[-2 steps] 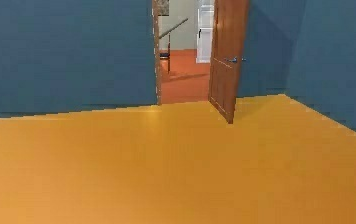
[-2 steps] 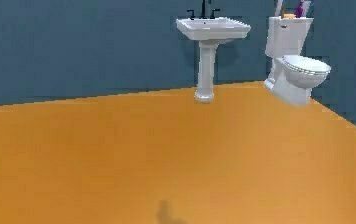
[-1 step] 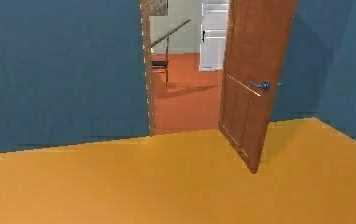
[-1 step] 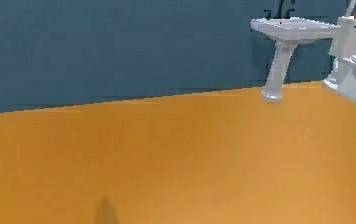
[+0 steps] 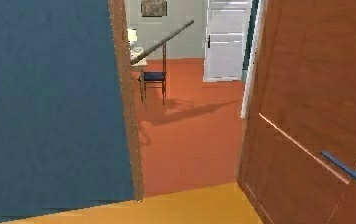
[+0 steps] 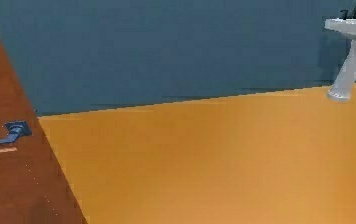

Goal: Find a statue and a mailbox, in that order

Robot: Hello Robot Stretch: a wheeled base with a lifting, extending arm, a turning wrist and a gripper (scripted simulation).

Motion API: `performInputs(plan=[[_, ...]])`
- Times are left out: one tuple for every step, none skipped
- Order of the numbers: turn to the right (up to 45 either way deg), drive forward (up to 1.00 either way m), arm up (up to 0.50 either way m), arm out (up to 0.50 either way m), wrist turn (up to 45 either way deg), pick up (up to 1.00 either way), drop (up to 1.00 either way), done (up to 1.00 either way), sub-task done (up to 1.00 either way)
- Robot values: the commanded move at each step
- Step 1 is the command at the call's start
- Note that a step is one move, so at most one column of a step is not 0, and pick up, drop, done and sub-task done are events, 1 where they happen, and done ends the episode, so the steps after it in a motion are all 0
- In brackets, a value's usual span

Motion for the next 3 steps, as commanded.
performInputs(plan=[[3.0, 0.0, 0.0, 0.0, 0.0, 0.0, 0.0, 0.0, 0.0], [0.0, 1.0, 0.0, 0.0, 0.0, 0.0, 0.0, 0.0, 0.0], [9.0, 0.0, 0.0, 0.0, 0.0, 0.0, 0.0, 0.0, 0.0]])
